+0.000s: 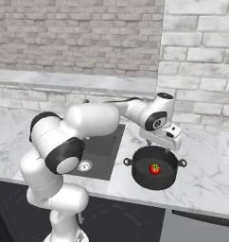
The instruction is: Dump the tomato from the pot into the sink. Then turn on the water and wash the tomato. Then turn off the water and put the tomato back in the pot.
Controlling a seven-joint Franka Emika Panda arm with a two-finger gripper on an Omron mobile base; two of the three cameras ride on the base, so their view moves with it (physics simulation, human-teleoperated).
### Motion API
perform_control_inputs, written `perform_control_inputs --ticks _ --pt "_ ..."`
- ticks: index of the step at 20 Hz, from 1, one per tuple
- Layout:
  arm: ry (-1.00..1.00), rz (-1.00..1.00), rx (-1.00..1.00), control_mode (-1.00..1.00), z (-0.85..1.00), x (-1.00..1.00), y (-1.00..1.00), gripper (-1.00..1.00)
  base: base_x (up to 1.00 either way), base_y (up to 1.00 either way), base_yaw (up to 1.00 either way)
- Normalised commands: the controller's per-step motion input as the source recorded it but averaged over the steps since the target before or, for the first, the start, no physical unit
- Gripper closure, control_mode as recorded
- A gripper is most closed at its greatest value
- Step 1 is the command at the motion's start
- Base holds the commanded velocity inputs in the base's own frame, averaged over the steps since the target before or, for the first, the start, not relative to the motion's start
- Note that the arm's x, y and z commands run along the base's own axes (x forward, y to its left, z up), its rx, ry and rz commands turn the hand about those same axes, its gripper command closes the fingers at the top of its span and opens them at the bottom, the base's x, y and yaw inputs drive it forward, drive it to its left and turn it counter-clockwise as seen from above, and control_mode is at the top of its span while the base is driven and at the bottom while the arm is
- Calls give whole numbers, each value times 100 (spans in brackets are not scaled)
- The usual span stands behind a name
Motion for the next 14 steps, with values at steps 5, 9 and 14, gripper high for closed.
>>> perform_control_inputs --ticks 5,9,14 --pt "3 0 0 -100 -41 0 -1 -100 0 0 0" --pt "1 0 0 -100 -37 0 -1 -100 0 0 0" --pt "0 0 3 -100 -19 0 0 -100 0 0 0"
